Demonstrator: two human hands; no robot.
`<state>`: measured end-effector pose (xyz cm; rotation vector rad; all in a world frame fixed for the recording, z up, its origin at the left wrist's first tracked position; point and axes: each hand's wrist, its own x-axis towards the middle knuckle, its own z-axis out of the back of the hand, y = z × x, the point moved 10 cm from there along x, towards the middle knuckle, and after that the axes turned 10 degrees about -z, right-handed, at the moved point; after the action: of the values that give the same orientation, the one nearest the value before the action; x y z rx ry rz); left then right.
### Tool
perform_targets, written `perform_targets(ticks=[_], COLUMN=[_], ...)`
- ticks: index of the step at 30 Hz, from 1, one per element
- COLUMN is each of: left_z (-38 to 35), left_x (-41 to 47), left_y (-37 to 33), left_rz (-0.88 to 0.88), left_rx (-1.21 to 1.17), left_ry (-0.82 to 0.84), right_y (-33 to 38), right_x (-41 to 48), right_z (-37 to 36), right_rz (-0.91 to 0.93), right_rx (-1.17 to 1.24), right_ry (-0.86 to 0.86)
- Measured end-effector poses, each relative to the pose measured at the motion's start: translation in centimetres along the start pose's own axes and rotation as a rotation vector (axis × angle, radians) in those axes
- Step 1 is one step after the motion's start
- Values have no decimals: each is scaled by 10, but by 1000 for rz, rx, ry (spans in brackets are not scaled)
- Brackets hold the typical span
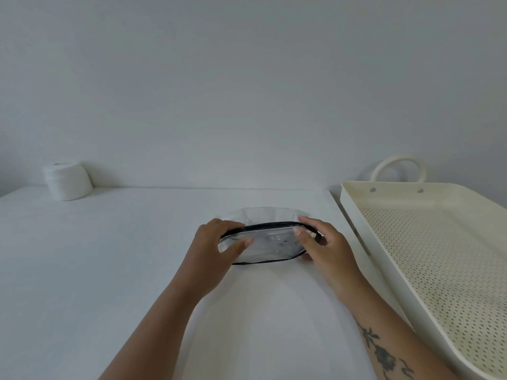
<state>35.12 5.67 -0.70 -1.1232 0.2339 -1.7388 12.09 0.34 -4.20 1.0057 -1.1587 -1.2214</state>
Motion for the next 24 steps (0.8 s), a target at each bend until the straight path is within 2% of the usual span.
perform_targets(ticks=[4, 8, 19, 22, 24], left_z=[0, 0, 18, 22, 21], left_x=[-2, -3, 6, 3, -1], left_y=[8, 18, -15, -15, 3], left_rz=[9, 47, -94, -29, 131], left_rx=[-28, -56, 224, 243, 155], left_ry=[53, 73, -240, -256, -188], right_y=[2, 10, 34, 31, 25], right_x=[0, -2, -14, -14, -11], right_z=[3, 9, 12, 18, 28], right_rz=[7, 48, 304, 295, 246], right_rx=[10, -17, -247, -254, -195], right_ry=[2, -67, -266, -333, -381])
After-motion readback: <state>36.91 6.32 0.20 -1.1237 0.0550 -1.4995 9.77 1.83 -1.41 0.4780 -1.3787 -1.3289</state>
